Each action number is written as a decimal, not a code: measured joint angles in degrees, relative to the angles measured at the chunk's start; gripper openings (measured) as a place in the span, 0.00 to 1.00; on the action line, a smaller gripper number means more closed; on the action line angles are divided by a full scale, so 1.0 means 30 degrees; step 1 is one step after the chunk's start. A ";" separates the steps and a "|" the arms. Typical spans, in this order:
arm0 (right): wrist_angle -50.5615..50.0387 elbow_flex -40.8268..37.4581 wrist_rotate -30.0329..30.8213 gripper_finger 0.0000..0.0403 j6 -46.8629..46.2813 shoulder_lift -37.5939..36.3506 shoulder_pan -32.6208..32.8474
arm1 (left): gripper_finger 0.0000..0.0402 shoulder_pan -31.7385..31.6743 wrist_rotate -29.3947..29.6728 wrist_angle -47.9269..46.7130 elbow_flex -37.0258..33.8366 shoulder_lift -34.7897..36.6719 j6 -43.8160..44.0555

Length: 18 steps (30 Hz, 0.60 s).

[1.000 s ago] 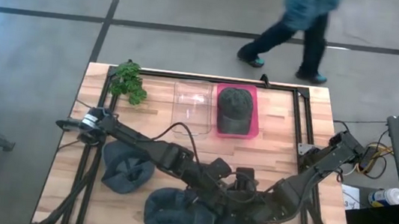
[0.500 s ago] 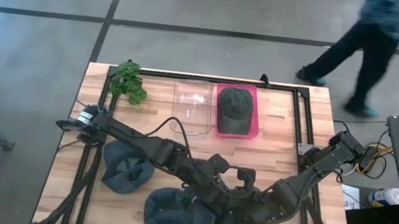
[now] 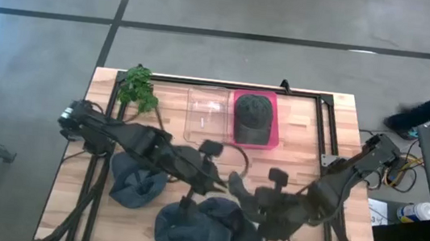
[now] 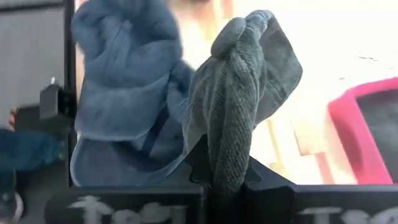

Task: Pick & Place hat
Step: Put the green cap into the red bin

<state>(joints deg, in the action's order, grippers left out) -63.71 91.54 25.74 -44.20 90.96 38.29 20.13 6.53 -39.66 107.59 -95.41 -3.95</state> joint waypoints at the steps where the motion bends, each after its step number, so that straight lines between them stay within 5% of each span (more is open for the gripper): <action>1: -0.0063 -0.0106 0.0221 0.02 -0.0237 -0.0353 -0.0115 | 0.10 -0.0002 0.0325 0.0021 0.0000 0.0411 0.0349; 11: 0.0001 -0.2294 0.1215 0.02 0.0784 -0.5738 -0.3603 | 0.10 0.0005 0.1281 -0.0052 -0.1322 0.2968 0.2406; 18: 0.2340 -0.4400 -0.2927 0.02 0.6184 -0.8321 -0.9604 | 0.10 -0.0053 0.1906 0.0148 -0.4581 0.3935 0.3342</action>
<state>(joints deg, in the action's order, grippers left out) -56.69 78.34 16.96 -25.65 66.00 9.47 19.97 12.24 -39.21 93.85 -83.60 6.07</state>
